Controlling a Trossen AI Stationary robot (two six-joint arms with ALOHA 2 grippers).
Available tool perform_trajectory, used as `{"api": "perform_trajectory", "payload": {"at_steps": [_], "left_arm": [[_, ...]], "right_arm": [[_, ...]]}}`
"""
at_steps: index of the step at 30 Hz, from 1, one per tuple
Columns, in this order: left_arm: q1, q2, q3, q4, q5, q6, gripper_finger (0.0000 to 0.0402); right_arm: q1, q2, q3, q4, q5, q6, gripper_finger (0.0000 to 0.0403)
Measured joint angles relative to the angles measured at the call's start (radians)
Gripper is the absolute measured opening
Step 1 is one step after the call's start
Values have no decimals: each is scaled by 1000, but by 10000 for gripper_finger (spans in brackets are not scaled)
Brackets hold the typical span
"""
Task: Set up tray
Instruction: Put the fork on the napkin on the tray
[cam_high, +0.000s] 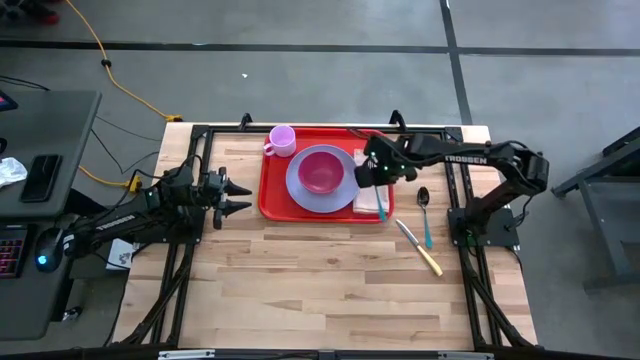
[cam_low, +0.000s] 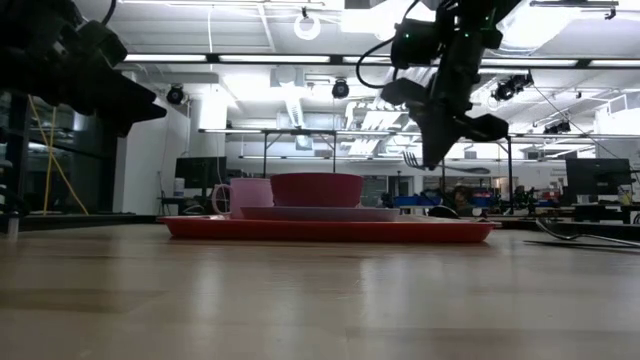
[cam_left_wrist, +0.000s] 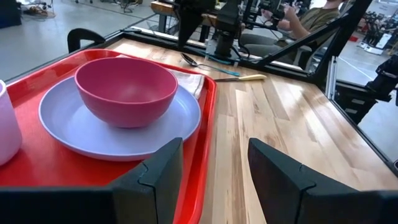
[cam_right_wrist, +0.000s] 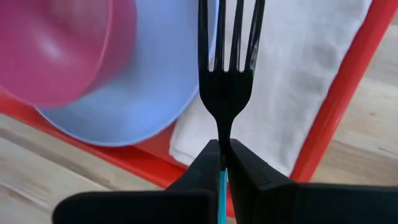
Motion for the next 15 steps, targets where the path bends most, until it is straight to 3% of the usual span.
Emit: {"api": "perform_trajectory", "payload": {"at_steps": [6,15], "left_arm": [[0,0,0,0,8,6,211],[0,0,0,1,9,6,211]], "right_arm": [[-48,10,0,40,-12,10,3],[-100,131,0,133,-69,-5,5]]}}
